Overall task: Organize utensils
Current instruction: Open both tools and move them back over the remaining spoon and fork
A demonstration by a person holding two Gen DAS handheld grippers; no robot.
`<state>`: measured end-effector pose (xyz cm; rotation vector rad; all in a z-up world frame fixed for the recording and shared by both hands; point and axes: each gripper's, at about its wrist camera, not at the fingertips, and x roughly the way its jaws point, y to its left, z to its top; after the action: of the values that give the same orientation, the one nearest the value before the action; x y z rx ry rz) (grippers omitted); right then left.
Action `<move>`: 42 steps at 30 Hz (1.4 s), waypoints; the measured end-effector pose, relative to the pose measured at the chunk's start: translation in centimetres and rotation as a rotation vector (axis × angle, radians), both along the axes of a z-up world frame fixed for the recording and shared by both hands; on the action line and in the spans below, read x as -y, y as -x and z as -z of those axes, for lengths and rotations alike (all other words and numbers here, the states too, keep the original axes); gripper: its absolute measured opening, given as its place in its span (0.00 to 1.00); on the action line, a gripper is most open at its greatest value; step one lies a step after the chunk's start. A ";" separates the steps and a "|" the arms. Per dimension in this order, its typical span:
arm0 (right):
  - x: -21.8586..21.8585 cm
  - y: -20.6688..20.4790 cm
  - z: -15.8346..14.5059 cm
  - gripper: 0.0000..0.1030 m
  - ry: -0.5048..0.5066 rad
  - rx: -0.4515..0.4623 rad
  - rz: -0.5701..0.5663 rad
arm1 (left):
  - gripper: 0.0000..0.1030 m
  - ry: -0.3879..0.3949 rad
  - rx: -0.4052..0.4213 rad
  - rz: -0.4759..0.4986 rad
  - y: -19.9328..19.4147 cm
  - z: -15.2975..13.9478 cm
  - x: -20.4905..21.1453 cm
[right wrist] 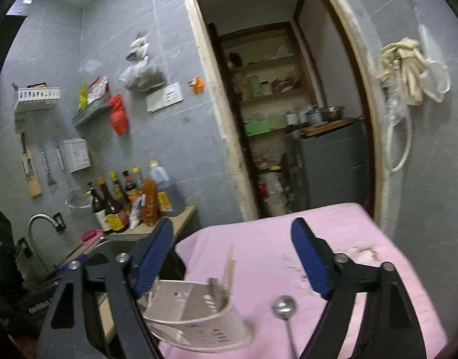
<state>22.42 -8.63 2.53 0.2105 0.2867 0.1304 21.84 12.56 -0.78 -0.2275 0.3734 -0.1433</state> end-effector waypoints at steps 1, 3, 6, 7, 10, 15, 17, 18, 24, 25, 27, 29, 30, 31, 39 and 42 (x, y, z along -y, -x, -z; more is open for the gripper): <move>0.6 0.5 -0.2 0.85 0.007 0.002 0.011 | 0.87 0.000 0.001 -0.002 0.1 -0.2 0.2; 1.4 1.2 -0.6 0.93 0.023 0.004 0.025 | 0.90 0.002 0.008 -0.014 0.7 -0.4 1.1; 2.8 2.2 -0.8 0.97 0.046 0.003 0.045 | 0.97 -0.010 0.023 -0.037 1.4 -0.6 2.3; 3.4 2.5 -0.8 0.98 0.051 -0.002 0.052 | 0.98 -0.018 0.028 -0.043 1.6 -0.6 2.7; 5.1 3.1 -0.4 0.98 0.055 -0.028 0.065 | 0.98 -0.056 0.022 -0.057 2.1 -0.5 4.5; 8.2 3.1 0.6 0.98 0.058 -0.098 0.049 | 0.99 -0.075 -0.022 -0.076 3.0 0.2 7.6; 9.5 2.8 1.2 0.98 0.056 -0.134 0.037 | 0.99 -0.068 -0.052 -0.082 3.2 0.8 8.6; 10.1 2.6 1.6 0.98 0.057 -0.152 0.031 | 0.99 -0.062 -0.069 -0.087 3.4 1.2 9.1; 13.9 0.5 5.3 0.98 0.063 -0.320 -0.007 | 0.99 -0.035 -0.181 -0.122 3.4 4.4 11.5; 14.4 0.2 6.1 0.98 0.065 -0.347 -0.013 | 0.99 -0.027 -0.202 -0.127 3.4 4.9 11.8; 15.3 -0.6 7.6 0.98 0.059 -0.406 -0.031 | 0.99 -0.009 -0.238 -0.143 3.2 5.9 12.1; 15.8 -1.1 8.8 0.98 0.050 -0.441 -0.050 | 0.99 0.011 -0.273 -0.159 3.0 6.9 12.4; 16.1 -1.3 9.3 0.98 0.045 -0.461 -0.060 | 0.99 0.019 -0.287 -0.168 2.8 7.2 12.4; 16.3 -1.6 9.9 0.98 0.046 -0.478 -0.070 | 0.99 0.023 -0.298 -0.176 2.7 7.6 12.6; 17.8 -2.7 13.3 0.98 0.028 -0.574 -0.150 | 0.98 0.016 -0.355 -0.171 1.9 9.4 14.3; 18.1 -2.9 14.3 0.98 0.030 -0.598 -0.174 | 0.98 0.018 -0.371 -0.172 2.3 9.9 14.8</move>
<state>25.37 -26.75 -11.75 0.1913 0.9022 0.2348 19.57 -2.28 -10.65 -0.3033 0.7185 0.0677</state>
